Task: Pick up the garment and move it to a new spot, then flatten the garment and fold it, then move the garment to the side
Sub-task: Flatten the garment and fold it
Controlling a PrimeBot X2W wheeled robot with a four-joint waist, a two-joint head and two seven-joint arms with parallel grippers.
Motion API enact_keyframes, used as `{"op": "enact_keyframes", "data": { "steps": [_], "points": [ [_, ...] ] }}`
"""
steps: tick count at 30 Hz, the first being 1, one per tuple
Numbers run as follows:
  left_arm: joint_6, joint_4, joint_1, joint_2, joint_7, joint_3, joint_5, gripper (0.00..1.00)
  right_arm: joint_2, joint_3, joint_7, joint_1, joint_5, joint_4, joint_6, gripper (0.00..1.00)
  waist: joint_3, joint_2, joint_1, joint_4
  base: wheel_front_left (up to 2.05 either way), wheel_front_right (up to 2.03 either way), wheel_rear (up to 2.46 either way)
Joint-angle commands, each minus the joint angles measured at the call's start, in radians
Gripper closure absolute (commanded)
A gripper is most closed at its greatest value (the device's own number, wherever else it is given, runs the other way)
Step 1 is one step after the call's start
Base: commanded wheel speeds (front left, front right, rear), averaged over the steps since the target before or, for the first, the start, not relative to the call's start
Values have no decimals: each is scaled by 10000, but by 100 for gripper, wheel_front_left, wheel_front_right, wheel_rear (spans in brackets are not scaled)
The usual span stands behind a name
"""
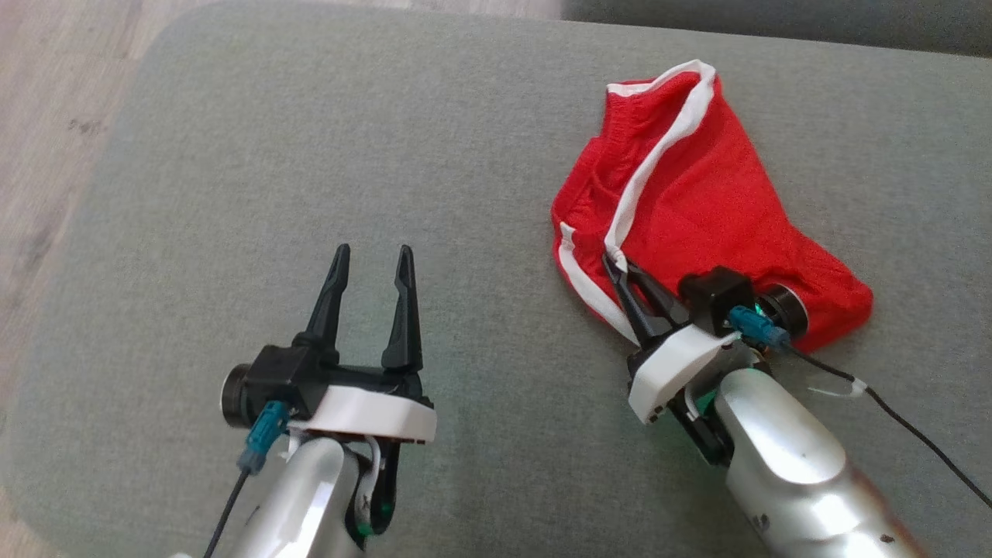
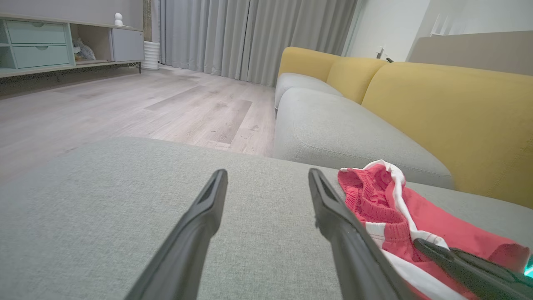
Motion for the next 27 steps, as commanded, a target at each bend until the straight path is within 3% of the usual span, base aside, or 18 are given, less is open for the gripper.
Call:
{"op": "enact_keyframes", "data": {
  "steps": [1, 7, 11, 21, 27],
  "points": [
    [44, -244, -214, 24, -51, 383, 68, 0, 172, 59, -228, -329, 130, -337, -7, 100, -136, 0, -1, -184, 0, 0, 0],
    [6, -202, -127, 24, -51, 479, 121, 0, -5, -390, -339, -65, 172, -988, -7, 100, -453, 0, -1, -572, 0, 0, 0],
    [9, -219, -64, 24, -51, 490, 104, 0, -460, -909, -269, 65, 109, -1661, -7, 100, -613, 0, -1, -780, 0, 0, 0],
    [11, -412, -308, 24, -51, 300, -4, 0, -2567, -2888, 1123, -707, -104, -3479, -7, 100, -235, 0, -1, -729, 0, 0, 0],
    [33, -496, -532, 24, -51, 99, -198, 0, -3721, -3186, 1783, -1859, -302, -3598, -7, 100, 182, 0, -1, -338, 0, 0, 0]
  ]
}}
